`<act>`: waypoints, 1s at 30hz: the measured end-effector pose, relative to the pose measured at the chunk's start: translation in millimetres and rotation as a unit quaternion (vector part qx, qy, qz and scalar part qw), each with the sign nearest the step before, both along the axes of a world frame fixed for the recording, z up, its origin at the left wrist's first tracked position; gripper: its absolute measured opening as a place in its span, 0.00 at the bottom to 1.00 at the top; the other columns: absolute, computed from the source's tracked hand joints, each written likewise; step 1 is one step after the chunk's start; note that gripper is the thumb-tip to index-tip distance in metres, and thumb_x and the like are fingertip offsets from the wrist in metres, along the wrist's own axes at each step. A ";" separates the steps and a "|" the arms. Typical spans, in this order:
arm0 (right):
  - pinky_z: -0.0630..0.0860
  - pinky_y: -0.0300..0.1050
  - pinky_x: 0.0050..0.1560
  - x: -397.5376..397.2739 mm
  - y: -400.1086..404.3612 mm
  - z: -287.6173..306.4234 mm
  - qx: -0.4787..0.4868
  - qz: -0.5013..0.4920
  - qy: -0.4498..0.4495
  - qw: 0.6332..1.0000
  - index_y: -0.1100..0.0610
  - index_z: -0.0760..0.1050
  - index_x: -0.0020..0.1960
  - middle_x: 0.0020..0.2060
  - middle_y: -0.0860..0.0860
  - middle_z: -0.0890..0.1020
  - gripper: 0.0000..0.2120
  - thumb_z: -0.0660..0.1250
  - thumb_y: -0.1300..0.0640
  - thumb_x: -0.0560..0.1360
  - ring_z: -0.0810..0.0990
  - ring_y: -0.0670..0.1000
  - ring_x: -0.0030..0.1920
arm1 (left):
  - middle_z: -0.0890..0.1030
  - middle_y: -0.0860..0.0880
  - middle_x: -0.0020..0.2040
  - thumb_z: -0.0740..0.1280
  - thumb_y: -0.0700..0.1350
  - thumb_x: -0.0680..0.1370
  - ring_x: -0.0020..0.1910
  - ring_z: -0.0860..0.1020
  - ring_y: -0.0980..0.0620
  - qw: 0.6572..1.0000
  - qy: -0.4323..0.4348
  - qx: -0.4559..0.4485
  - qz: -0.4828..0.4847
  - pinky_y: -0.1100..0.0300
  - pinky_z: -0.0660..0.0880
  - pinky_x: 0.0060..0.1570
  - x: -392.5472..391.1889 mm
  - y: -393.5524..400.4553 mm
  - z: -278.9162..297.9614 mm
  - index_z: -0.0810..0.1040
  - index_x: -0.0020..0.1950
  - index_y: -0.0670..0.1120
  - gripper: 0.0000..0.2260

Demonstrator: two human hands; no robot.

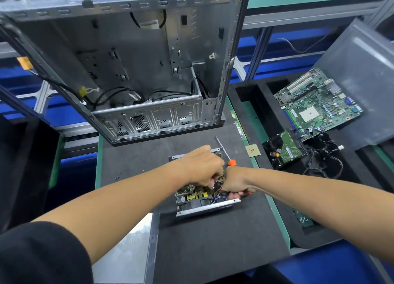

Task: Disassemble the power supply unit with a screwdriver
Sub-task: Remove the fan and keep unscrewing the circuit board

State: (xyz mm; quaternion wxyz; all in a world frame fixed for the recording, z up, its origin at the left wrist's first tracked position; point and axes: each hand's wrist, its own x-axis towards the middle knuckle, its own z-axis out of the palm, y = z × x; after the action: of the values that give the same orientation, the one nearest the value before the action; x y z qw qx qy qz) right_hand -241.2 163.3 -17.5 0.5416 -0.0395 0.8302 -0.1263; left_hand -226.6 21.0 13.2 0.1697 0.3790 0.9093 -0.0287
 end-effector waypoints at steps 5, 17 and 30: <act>0.61 0.38 0.25 -0.6 0.5 -0.7 -0.001 0.008 0.001 1.000 0.60 0.74 0.36 0.29 0.54 0.76 0.11 0.61 0.60 0.77 0.65 0.47 0.22 | 0.68 0.56 0.37 0.69 0.46 0.72 0.40 0.73 0.52 1.000 0.005 0.003 0.005 0.59 0.53 0.41 -0.1 0.0 -2.4 0.73 0.36 0.51 0.07; 0.61 0.34 0.18 -10.1 0.4 30.3 -0.035 -0.002 -0.042 0.998 0.63 0.74 0.37 0.29 0.55 0.79 0.07 0.63 0.66 0.74 0.69 0.45 0.21 | 0.69 0.56 0.38 0.71 0.48 0.72 0.43 0.75 0.51 1.000 -0.011 -0.002 -0.012 0.59 0.52 0.41 -3.9 0.5 0.8 0.70 0.35 0.53 0.11; 0.69 0.38 0.23 4.5 -2.5 60.1 -0.049 0.098 0.069 0.992 0.59 0.70 0.37 0.26 0.54 0.78 0.07 0.64 0.60 0.73 0.74 0.51 0.21 | 0.75 0.53 0.39 0.70 0.44 0.73 0.40 0.73 0.52 0.974 -0.130 0.159 0.093 0.57 0.70 0.40 24.3 -21.7 22.8 0.75 0.43 0.47 0.04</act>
State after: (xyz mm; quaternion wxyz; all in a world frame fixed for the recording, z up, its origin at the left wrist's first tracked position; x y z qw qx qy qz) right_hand -236.7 160.7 42.6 0.4900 -0.1560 0.8506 -0.1097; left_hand -202.3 -0.6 36.0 0.2261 0.3158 0.9035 0.1815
